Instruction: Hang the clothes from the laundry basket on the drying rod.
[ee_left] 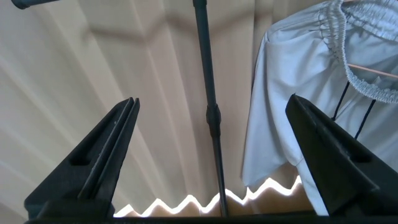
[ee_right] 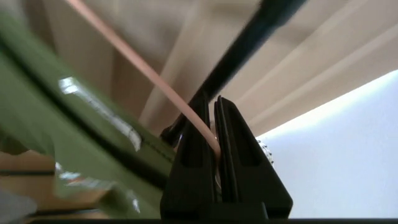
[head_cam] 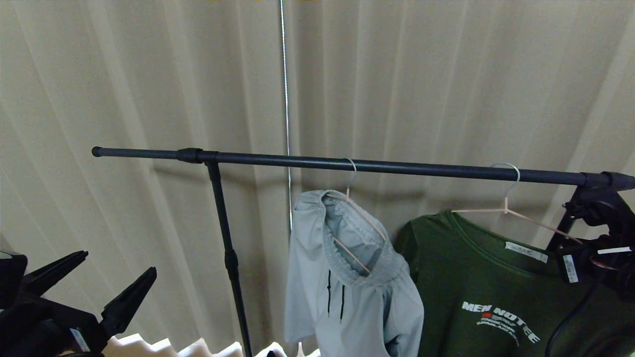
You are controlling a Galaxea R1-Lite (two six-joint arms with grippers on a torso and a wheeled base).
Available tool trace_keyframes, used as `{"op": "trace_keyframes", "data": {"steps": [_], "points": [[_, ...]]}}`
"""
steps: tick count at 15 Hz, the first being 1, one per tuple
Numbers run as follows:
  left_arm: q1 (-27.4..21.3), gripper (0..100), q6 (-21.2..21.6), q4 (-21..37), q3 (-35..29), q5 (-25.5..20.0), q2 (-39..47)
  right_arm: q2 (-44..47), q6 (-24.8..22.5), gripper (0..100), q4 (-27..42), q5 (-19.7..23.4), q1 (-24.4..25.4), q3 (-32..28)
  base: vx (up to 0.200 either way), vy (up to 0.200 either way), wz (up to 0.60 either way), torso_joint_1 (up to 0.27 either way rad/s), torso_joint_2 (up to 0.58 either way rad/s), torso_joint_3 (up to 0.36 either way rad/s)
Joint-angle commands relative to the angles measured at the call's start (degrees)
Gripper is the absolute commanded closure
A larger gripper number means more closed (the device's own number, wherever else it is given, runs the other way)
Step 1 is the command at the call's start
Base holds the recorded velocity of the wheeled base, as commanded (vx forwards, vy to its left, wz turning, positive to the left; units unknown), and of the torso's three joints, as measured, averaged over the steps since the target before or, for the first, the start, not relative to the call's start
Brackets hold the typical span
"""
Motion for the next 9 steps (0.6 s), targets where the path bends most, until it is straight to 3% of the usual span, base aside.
{"op": "trace_keyframes", "data": {"steps": [1, 7, 8, 9], "points": [[0.0, 0, -0.1, 0.0, -0.1, 0.0, 0.1, -0.8, 0.0, 100, -0.1, -0.1, 1.6, 0.2, 0.0, 0.0, 0.0, 0.0, 0.0, 0.0], [0.1, 0, -0.1, -0.1, -0.4, 0.0, -0.1, -3.6, -0.2, 100, 0.5, -0.1, 2.4, 2.3, 0.0, 0.0, 0.0, 0.0, 0.0, 0.0], [0.2, 0, -0.1, -0.1, -0.4, 0.0, -0.1, -4.1, 0.0, 0, 0.1, 0.2, 2.4, 2.8, 0.0, 0.0, 0.0, 0.0, 0.0, 0.0], [0.2, 0, -0.1, -0.1, -0.5, 0.1, -0.1, -5.0, 0.1, 0, 0.0, 0.6, 2.4, 3.3, 0.0, 0.0, 0.0, 0.0, 0.0, 0.0]]}}
